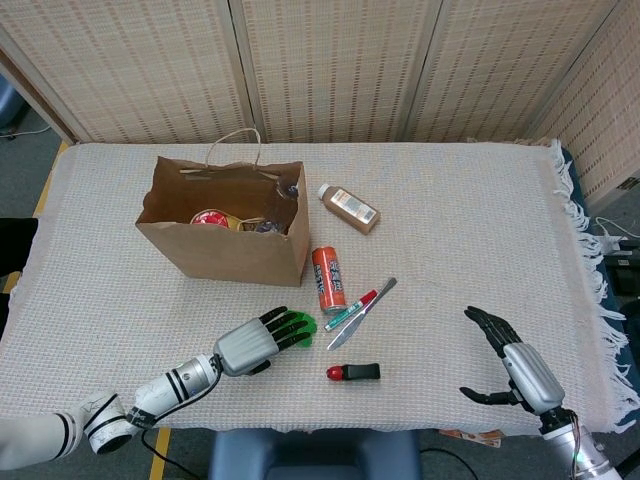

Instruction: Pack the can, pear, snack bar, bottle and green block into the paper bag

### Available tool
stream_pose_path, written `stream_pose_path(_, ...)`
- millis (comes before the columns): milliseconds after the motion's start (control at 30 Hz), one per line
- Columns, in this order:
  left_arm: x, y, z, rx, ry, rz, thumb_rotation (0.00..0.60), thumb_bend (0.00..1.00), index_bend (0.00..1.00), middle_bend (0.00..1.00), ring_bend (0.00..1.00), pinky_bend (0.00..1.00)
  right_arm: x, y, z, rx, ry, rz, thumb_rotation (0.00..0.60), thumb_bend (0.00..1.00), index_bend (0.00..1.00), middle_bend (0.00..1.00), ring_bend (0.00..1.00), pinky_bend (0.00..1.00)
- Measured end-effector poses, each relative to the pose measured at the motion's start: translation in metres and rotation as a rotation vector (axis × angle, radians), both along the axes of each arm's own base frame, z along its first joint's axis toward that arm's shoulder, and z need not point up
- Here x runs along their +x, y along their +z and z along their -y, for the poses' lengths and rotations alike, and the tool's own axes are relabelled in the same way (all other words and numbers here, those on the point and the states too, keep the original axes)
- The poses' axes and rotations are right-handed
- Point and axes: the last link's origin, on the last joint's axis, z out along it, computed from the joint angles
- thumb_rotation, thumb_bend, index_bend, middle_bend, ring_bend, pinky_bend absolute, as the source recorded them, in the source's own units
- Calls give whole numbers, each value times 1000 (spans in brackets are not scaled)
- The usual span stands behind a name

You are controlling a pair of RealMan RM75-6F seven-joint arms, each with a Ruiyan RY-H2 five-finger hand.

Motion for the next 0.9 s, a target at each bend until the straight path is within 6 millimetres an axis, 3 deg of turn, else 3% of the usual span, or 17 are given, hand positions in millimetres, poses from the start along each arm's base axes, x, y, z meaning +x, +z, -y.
stream_pose_path(900, 29, -41, -24, 14, 47, 0, 600, 377, 0, 0, 0, 125, -2, -2, -1, 21, -13, -2, 600, 43, 0, 0, 0, 0)
